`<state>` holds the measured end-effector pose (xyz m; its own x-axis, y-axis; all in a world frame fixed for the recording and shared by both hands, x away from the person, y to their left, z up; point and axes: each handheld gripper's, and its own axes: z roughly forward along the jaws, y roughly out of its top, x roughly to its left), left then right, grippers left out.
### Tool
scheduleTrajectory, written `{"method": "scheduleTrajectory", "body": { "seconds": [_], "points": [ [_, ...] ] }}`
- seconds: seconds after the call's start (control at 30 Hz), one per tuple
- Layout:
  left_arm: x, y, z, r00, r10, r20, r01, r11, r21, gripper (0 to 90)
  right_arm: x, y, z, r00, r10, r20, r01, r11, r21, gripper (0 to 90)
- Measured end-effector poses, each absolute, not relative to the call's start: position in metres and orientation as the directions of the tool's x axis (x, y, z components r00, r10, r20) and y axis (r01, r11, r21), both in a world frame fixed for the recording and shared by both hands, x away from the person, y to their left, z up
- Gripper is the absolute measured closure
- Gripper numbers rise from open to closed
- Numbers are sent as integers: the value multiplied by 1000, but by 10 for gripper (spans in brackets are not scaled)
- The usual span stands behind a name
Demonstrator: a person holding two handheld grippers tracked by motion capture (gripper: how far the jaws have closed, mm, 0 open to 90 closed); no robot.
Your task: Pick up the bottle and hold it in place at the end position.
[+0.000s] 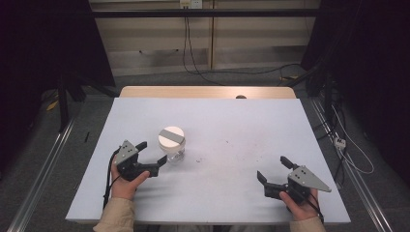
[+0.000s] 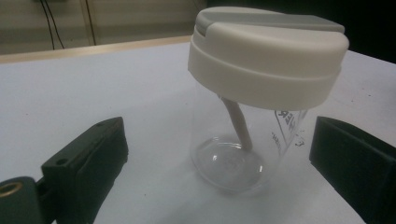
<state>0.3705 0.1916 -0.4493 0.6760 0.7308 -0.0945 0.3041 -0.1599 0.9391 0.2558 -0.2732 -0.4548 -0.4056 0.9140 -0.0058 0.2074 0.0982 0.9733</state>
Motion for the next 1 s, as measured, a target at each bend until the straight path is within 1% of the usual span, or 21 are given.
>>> {"method": "scheduleTrajectory", "body": {
  "seconds": [0.2,0.3,0.43,0.5,0.57,0.67,0.87,0.93,1.0],
  "points": [
    [373,179,-448,698,714,-62,285,-197,938,46,258,-273,-455,-405,914,-13,211,107,972,33],
    [374,174,-450,702,710,-55,291,-216,932,49,258,-272,-456,-407,913,-16,213,112,971,33],
    [377,169,-452,693,718,-65,309,-215,926,51,257,-272,-456,-409,912,-27,212,124,969,34],
    [379,166,-451,704,709,-55,304,-231,924,51,257,-272,-456,-408,913,-27,213,124,969,34],
    [380,163,-452,706,705,-64,305,-222,926,52,256,-272,-456,-407,913,-29,211,125,970,34],
    [383,157,-454,704,708,-55,317,-245,916,52,255,-274,-456,-403,915,-30,214,126,969,34],
    [389,152,-455,700,713,-36,302,-250,920,62,256,-275,-456,-399,916,-45,212,139,967,35],
    [392,150,-456,701,711,-48,306,-239,921,64,256,-275,-456,-394,918,-42,213,136,968,35],
    [394,148,-457,707,706,-39,302,-252,919,65,257,-276,-456,-394,918,-45,214,139,967,35]
  ]
}}
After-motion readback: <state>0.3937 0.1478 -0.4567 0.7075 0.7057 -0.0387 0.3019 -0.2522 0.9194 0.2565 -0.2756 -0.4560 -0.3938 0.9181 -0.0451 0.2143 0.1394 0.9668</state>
